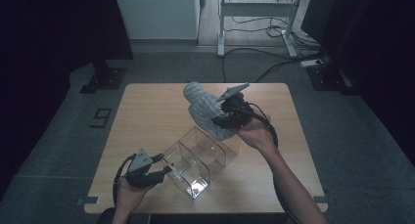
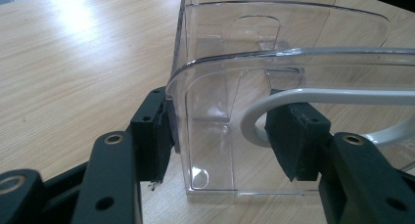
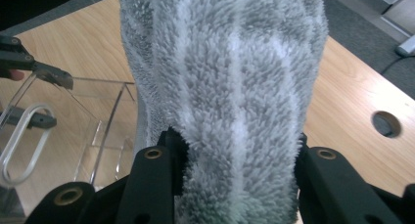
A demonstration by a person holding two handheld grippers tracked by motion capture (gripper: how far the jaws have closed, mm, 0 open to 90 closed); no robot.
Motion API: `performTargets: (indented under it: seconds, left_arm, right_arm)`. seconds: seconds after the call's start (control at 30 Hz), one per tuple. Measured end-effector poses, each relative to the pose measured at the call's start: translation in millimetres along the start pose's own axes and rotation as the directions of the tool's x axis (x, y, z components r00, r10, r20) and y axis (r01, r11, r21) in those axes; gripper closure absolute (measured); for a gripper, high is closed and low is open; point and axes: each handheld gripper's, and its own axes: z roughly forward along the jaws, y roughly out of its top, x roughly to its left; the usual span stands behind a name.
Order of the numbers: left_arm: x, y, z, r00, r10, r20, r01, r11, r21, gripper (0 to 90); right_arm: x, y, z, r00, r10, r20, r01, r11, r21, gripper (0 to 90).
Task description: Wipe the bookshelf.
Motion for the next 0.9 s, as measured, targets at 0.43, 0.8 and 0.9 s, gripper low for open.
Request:
performTargets:
  seconds: [0.43, 0.8, 0.9]
  left_arm:
    - [-0.2, -0.1, 0.7, 1.0, -0.007, 0.0, 0.007, 1.0, 0.0, 44.6]
    - [-1.3, 1.0, 1.1, 0.9998, -0.013, -0.012, 0.013, 0.9999, 0.01, 44.9]
    - [-2.0, 1.7, 1.5, 0.9997, -0.018, -0.018, 0.018, 0.9997, 0.013, 45.0]
  right_arm:
    - [11.9, -2.0, 74.5, 0.9993, -0.001, -0.038, 0.004, 0.997, 0.076, 60.4]
    - [21.8, -6.8, 104.9, 0.9993, -0.036, -0.011, 0.037, 0.988, 0.152, 61.6]
    - [22.2, -8.1, 102.4, 0.9993, -0.037, -0.008, 0.038, 0.988, 0.149, 61.2]
